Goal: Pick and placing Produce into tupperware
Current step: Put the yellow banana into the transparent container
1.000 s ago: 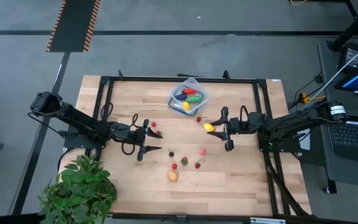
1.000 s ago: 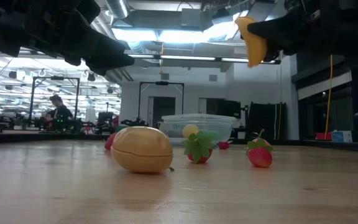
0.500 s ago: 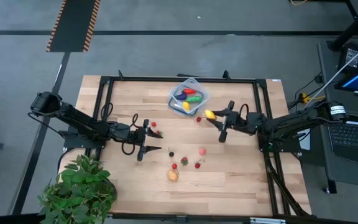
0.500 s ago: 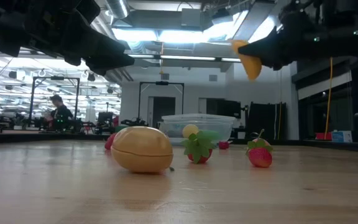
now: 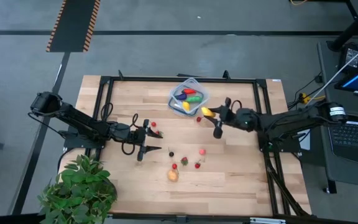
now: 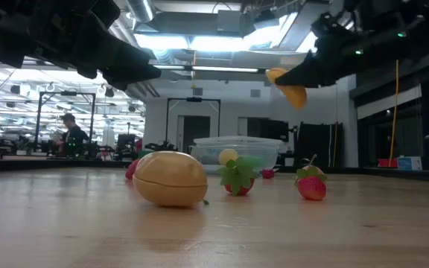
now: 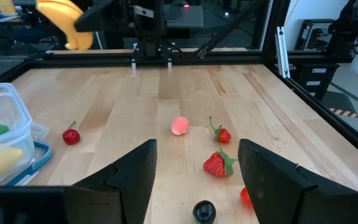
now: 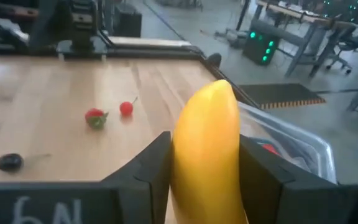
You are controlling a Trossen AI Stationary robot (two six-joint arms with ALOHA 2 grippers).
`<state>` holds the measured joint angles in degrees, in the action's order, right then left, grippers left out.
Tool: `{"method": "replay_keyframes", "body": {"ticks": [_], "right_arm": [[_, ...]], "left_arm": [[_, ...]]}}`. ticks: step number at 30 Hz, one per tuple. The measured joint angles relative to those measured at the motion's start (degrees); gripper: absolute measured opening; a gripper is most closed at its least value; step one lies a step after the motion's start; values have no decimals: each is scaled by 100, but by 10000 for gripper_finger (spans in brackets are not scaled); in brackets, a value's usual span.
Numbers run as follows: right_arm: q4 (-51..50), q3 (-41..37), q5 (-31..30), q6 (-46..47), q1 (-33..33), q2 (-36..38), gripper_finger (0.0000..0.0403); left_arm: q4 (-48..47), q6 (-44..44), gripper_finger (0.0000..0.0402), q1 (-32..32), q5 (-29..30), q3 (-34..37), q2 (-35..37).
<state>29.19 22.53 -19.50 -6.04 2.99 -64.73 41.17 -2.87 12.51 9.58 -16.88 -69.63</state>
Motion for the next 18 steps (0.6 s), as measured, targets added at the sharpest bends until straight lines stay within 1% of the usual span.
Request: {"method": "replay_keyframes", "body": {"ticks": [2, 7, 12, 18], "right_arm": [[-275, 238, 181, -166, 167, -123, 145], [-836, 827, 1013, -390, 715, -588, 145], [-1434, 1564, 1798, -785, 1216, -1266, 145], [-2055, 2529, 2542, -1324, 1720, -2025, 145]], "left_arm": [[0, 0, 220, 0, -1, 0, 0], [-2, 0, 220, 0, 0, 0, 0], [-4, 0, 220, -1, 0, 0, 1], [-7, 0, 220, -2, 0, 0, 0]]}}
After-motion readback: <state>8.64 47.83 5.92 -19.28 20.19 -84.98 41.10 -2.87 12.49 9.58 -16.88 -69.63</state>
